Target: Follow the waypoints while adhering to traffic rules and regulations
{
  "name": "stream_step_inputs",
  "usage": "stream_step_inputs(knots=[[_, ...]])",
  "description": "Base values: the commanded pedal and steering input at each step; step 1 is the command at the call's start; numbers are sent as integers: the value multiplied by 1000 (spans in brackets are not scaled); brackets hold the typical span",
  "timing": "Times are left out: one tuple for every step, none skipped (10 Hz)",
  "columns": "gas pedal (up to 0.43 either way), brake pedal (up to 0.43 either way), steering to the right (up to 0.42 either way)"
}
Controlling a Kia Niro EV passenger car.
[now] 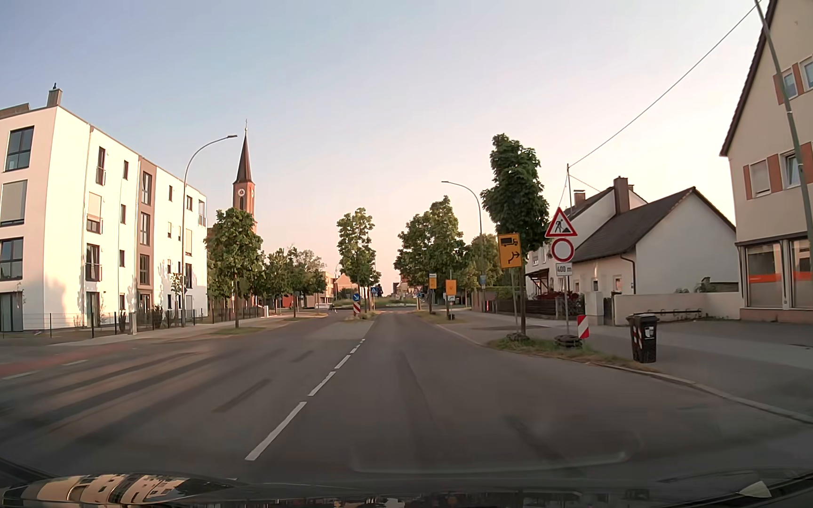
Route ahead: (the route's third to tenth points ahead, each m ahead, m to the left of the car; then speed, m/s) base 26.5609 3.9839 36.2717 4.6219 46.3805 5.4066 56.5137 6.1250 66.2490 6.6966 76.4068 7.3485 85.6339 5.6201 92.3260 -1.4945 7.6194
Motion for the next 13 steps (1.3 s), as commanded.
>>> stream_step_inputs(knots=[[280, 18, -38], [280, 12, -31], [280, 18, -29], [268, 18, -27], [260, 18, -27], [260, 18, -27], [260, 18, -27], [260, 12, -26], [248, 18, -27], [240, 18, -27], [240, 18, -26], [220, 18, -26], [197, 18, -25]])
